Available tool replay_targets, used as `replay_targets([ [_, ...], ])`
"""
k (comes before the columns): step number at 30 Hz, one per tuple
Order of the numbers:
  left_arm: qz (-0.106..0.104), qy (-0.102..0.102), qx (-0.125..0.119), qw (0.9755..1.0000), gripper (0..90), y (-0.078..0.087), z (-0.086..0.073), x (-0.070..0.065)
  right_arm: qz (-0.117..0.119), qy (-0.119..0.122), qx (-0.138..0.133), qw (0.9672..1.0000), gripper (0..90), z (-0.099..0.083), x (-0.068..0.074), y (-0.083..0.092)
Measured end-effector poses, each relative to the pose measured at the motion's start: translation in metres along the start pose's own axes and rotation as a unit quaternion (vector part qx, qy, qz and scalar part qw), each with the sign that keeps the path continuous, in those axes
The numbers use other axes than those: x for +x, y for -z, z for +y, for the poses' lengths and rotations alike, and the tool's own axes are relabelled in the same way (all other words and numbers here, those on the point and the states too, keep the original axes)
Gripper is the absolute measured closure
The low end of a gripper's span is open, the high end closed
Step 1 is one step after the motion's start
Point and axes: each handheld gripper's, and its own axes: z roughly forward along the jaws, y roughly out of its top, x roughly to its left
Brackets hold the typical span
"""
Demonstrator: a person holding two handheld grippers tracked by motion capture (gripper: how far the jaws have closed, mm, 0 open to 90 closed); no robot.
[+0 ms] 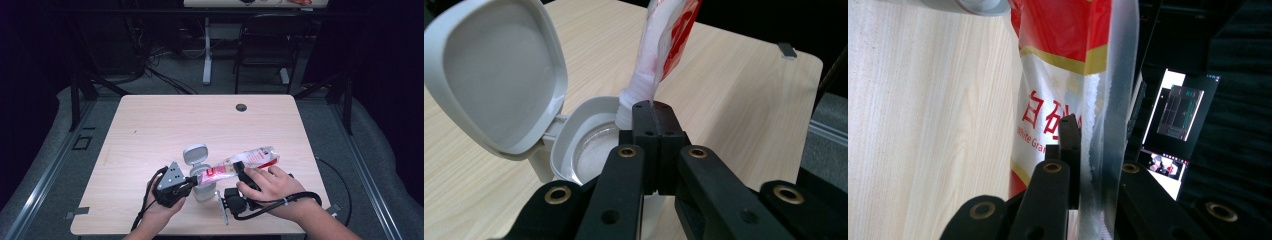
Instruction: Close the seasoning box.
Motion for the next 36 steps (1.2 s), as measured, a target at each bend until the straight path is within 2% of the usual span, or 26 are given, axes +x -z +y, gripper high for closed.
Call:
replay_targets([
  [3, -0.002, -0.001, -0.003, 1.0, 90.0, -0.001, 0.001, -0.001, 0.001, -0.004, 0.003, 1.0, 88.9, -0.002, 0.0, -0.001],
  [4, -0.002, -0.001, -0.003, 1.0, 90.0, -0.001, 0.001, -0.001, -0.001, -0.012, 0.0, 0.9999, 89.0, -0.004, 0.002, -0.002],
  [9, -0.002, -0.003, -0.002, 1.0, 90.0, -0.002, 0.001, -0.002, -0.002, -0.015, 0.003, 0.9999, 88.9, -0.006, 0.005, -0.002],
  [25, -0.002, -0.004, -0.003, 1.0, 90.0, -0.001, 0.001, -0.003, -0.03, -0.074, -0.016, 0.9967, 89.0, -0.013, 0.022, -0.008],
  [26, -0.003, -0.004, -0.003, 1.0, 90.0, -0.001, 0.001, -0.003, -0.03, -0.072, -0.014, 0.9968, 89.0, -0.014, 0.022, -0.008],
  [33, -0.004, -0.006, -0.004, 1.0, 90.0, 0.0, 0.002, -0.004, -0.027, -0.101, -0.025, 0.9942, 89.0, -0.018, 0.027, -0.009],
  [36, -0.004, -0.005, -0.005, 1.0, 90.0, 0.0, 0.003, -0.004, -0.023, -0.108, -0.02, 0.9937, 89.0, -0.019, 0.029, -0.009],
])
